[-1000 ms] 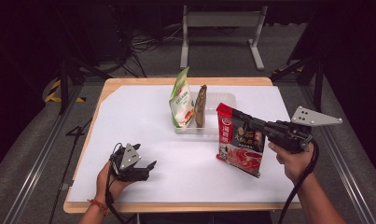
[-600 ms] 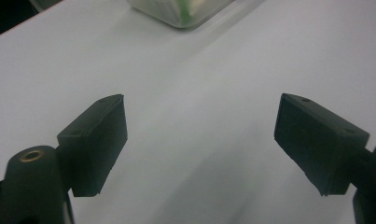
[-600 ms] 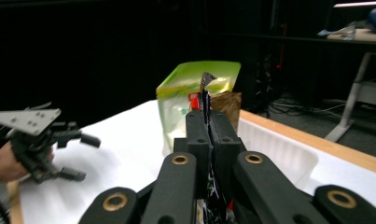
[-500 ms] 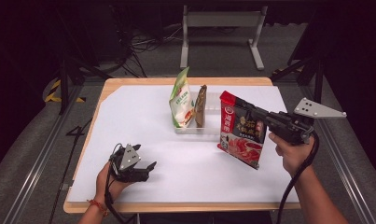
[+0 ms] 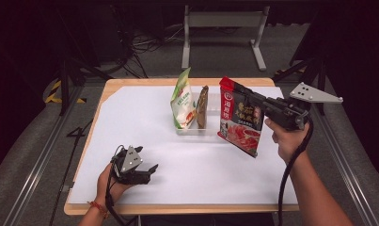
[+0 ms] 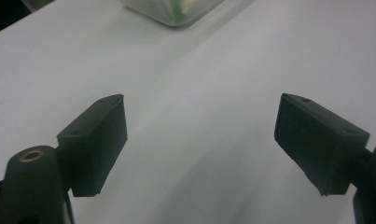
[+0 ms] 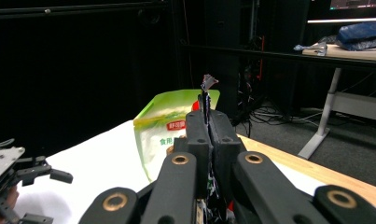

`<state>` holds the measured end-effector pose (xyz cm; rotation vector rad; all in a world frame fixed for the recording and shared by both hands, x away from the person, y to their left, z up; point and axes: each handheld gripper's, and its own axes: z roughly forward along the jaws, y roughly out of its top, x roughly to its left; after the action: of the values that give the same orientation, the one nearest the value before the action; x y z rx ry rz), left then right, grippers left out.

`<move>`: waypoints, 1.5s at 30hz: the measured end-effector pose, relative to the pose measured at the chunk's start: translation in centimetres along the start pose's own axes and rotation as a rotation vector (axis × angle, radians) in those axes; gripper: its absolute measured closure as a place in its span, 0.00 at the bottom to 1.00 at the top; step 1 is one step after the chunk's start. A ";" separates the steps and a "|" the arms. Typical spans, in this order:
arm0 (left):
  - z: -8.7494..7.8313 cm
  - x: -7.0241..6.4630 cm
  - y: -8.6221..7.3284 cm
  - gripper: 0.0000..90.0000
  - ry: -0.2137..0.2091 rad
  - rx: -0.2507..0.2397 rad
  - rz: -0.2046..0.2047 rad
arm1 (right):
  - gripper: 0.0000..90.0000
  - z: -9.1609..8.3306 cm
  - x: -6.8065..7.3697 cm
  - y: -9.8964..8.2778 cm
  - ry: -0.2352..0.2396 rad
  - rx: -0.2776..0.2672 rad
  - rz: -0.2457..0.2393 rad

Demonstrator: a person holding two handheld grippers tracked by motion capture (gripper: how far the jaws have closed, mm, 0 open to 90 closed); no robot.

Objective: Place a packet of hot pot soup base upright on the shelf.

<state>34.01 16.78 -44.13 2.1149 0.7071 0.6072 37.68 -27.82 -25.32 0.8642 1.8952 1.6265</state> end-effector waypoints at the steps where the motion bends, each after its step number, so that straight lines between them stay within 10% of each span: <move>1: 0.0 0.0 0.0 0.20 0.001 0.000 0.000 | 0.99 0.2 0.0 0.1 -0.007 0.002 -0.001; 45: -0.2 -0.5 -0.1 0.19 -0.017 -0.016 0.009 | 0.98 9.8 -3.6 1.1 -0.186 0.007 0.051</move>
<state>33.49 16.60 -44.16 2.1072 0.6818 0.5973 47.37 -23.73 -25.98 1.0367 1.7645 1.5122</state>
